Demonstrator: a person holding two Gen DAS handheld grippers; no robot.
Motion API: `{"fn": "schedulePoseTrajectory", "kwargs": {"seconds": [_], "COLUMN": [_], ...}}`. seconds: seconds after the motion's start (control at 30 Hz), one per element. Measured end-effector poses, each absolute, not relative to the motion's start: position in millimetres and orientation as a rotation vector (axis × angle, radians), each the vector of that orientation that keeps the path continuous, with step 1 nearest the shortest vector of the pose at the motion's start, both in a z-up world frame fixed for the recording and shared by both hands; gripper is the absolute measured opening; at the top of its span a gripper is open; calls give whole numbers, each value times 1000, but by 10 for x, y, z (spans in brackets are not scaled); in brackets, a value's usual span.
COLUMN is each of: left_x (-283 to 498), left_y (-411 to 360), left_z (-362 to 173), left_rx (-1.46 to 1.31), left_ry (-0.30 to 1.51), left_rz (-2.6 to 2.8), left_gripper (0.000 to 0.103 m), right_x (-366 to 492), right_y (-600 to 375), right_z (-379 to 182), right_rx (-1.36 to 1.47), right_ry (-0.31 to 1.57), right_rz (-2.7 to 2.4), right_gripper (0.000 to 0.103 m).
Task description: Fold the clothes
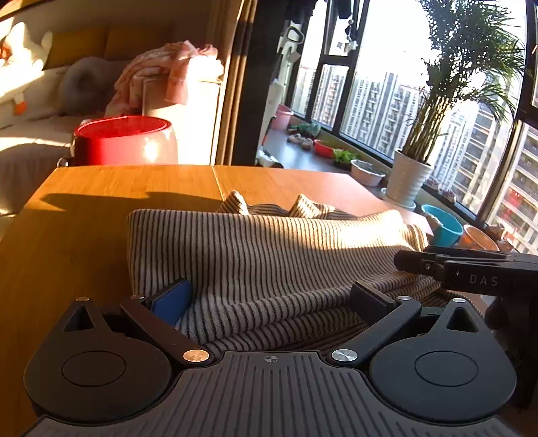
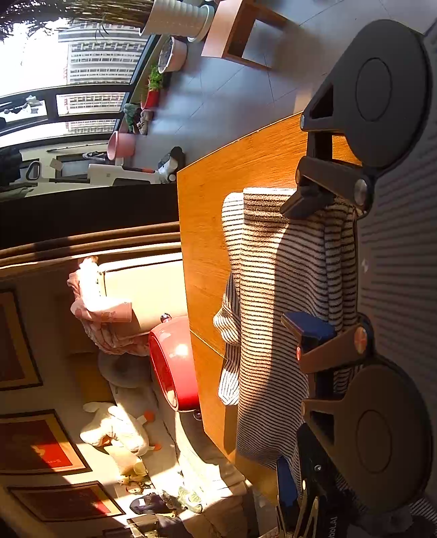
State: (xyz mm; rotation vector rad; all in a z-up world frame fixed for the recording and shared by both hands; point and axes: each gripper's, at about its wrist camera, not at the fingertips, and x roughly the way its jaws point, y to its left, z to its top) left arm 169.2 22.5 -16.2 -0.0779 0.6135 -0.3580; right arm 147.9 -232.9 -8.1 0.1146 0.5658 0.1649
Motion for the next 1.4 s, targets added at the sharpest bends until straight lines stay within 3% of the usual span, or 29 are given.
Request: {"fn": "schedulePoseTrajectory", "kwargs": {"seconds": [0.5, 0.67, 0.97, 1.4], "left_x": [1679, 1618, 1618, 1629], "left_y": [327, 316, 263, 216], "left_z": [-179, -175, -184, -197], "left_rx": [-87, -71, -34, -22], "left_ry": [609, 584, 603, 639], "left_rz": [-359, -333, -260, -243], "left_gripper": [103, 103, 103, 103], "right_x": [1424, 1459, 1509, 1536], "right_y": [-2235, -2217, -2179, -2191], "right_z": [-75, -78, -83, -95], "right_rx": [87, 72, 59, 68], "right_ry": [576, 587, 609, 627], "right_rz": [169, 198, 238, 256], "right_gripper": [76, 88, 100, 103]}}
